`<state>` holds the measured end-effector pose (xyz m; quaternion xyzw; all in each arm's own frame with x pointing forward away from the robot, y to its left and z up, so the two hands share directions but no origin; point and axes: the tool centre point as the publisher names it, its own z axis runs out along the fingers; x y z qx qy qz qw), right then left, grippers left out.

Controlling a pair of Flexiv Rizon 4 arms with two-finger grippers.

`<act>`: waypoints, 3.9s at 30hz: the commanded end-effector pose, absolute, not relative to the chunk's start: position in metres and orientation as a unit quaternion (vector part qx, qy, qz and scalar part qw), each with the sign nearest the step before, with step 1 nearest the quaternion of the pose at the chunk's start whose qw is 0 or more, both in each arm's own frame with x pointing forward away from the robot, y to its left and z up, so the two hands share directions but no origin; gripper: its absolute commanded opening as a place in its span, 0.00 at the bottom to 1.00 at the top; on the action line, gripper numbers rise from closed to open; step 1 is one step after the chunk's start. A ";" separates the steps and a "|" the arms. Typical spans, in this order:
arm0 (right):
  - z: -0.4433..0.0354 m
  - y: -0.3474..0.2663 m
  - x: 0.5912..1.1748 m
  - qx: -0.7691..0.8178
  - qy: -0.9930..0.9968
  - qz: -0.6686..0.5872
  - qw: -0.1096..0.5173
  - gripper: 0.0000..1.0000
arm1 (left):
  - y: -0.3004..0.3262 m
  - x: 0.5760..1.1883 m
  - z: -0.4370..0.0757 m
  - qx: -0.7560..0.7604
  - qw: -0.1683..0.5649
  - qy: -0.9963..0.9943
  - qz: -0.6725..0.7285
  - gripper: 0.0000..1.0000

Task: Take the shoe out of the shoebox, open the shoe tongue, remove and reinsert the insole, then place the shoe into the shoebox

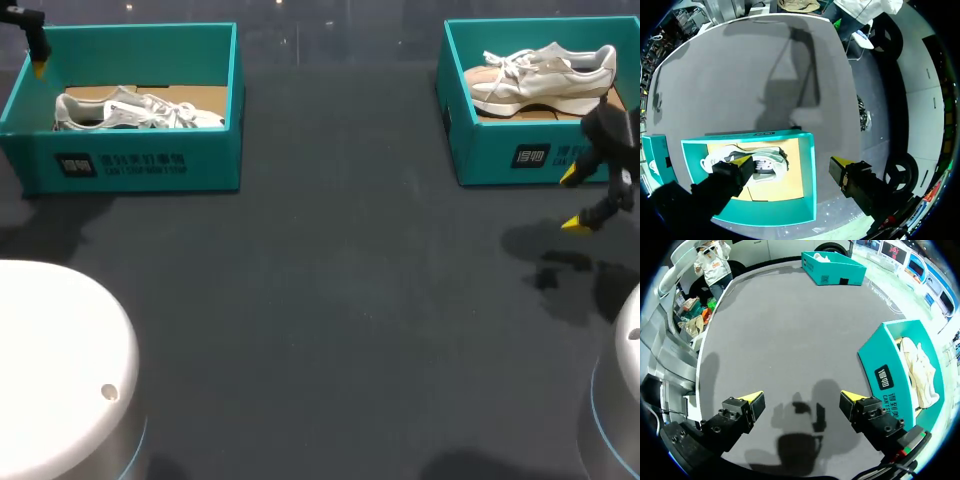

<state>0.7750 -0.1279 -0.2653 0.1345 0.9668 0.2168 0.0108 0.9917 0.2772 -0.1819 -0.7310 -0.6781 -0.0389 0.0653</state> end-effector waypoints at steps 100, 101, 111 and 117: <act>-0.285 -0.290 1.139 0.760 0.647 -0.024 0.060 1.00 | 0.278 0.990 -0.182 -0.731 0.065 -0.678 -0.040 1.00; -0.285 -0.290 1.139 0.760 0.647 -0.024 0.060 1.00 | 0.278 0.990 -0.182 -0.731 0.065 -0.678 -0.040 1.00; -0.288 -0.293 1.142 0.759 0.648 -0.025 0.056 1.00 | 0.278 0.990 -0.182 -0.731 0.065 -0.678 -0.040 1.00; -0.302 -0.307 1.152 0.767 0.638 -0.024 0.067 1.00 | 0.278 0.990 -0.182 -0.731 0.065 -0.678 -0.040 1.00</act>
